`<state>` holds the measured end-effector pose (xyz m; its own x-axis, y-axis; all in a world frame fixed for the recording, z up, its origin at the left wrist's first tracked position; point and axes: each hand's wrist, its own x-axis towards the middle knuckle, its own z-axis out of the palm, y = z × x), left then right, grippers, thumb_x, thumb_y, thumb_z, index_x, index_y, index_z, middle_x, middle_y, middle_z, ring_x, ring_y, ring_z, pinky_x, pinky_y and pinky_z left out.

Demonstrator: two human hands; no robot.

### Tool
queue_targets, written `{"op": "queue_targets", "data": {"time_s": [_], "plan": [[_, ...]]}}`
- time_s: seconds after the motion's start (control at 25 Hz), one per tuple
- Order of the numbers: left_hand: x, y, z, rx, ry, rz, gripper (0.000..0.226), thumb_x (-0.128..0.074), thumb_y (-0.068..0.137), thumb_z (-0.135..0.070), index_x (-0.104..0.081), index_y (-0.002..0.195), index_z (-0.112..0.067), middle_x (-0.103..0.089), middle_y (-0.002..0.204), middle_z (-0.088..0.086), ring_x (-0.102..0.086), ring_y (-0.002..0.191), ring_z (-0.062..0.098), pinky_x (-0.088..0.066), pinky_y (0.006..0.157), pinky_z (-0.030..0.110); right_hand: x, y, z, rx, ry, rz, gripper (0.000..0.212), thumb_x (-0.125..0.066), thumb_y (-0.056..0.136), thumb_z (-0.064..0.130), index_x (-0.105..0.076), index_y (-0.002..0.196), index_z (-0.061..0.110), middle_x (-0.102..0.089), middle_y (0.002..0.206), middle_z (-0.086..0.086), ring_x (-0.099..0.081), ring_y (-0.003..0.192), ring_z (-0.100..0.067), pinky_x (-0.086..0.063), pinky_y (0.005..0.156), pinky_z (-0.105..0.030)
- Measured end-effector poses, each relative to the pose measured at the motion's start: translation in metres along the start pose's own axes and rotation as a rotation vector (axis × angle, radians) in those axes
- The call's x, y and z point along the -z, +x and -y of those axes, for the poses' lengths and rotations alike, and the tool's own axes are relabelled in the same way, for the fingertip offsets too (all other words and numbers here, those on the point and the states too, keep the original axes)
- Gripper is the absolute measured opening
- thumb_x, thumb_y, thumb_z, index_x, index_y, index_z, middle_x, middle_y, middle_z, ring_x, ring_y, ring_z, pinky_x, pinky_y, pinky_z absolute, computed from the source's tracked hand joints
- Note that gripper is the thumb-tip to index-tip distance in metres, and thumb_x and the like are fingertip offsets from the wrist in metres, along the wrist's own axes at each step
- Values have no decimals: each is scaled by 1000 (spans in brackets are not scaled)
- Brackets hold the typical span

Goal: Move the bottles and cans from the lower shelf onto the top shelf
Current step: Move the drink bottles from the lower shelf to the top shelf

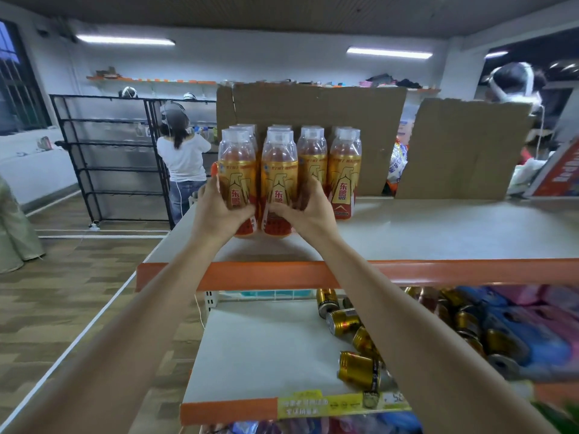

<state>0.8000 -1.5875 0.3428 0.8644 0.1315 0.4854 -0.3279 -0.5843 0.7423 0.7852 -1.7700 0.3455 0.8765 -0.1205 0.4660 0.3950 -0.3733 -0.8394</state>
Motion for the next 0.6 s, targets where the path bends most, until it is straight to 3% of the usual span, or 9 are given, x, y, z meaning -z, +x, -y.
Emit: {"op": "queue_targets", "data": {"time_s": [0.04,0.08,0.2,0.28,0.36,0.44,0.52,0.6], "plan": [[4,-11,-9,-18,9,0,71,-72,64,-45,-49,127,-23,-58,121,2,-53,117,19,-47,99,44,9,-8,4,-16,-34,3,62,-80,81,30,-46,131,15,-60,108,14,-57,104,-2,-46,82,-3],[7,-20,-18,-57,47,-2,72,-72,71,-42,-44,133,-22,-55,128,3,-51,121,19,-45,101,43,19,-15,8,-25,-85,4,55,-76,85,34,-48,129,16,-60,109,14,-57,104,-2,-42,79,-1],[10,-46,-38,-244,225,61,73,-68,85,-32,-35,147,-12,-41,150,12,-39,139,27,-32,114,46,42,-31,9,53,-395,41,35,-63,92,41,-58,112,13,-65,102,7,-62,96,-11,-44,71,-20],[7,-57,-48,-349,381,96,62,-63,92,-27,-40,145,-4,-42,150,16,-40,138,29,-33,112,42,53,-44,14,111,-603,105,28,-58,97,37,-58,107,10,-64,96,3,-60,85,-15,-43,64,-25],[7,-71,-58,-373,425,177,53,-58,93,-29,-49,140,-6,-54,140,15,-55,123,30,-45,102,41,66,-62,21,163,-810,191,27,-54,99,29,-57,110,5,-63,100,-3,-58,83,-19,-42,62,-27],[8,-83,-63,-393,483,333,51,-56,94,-31,-50,141,-12,-55,141,12,-56,123,29,-45,104,42,76,-82,30,241,-1005,255,24,-53,99,24,-56,112,4,-64,106,-9,-56,85,-20,-39,64,-26],[8,-98,-66,-446,589,457,52,-55,96,-36,-46,144,-18,-48,147,7,-48,134,28,-39,110,45,83,-102,35,354,-1113,274,22,-55,97,22,-57,112,6,-66,111,-9,-62,92,-23,-42,67,-28],[9,-114,-67,-493,567,505,47,-56,96,-37,-51,141,-21,-57,140,6,-54,127,27,-44,106,46,81,-121,31,524,-1089,246,21,-58,94,20,-61,110,7,-68,109,-7,-65,94,-23,-50,71,-31]]}}
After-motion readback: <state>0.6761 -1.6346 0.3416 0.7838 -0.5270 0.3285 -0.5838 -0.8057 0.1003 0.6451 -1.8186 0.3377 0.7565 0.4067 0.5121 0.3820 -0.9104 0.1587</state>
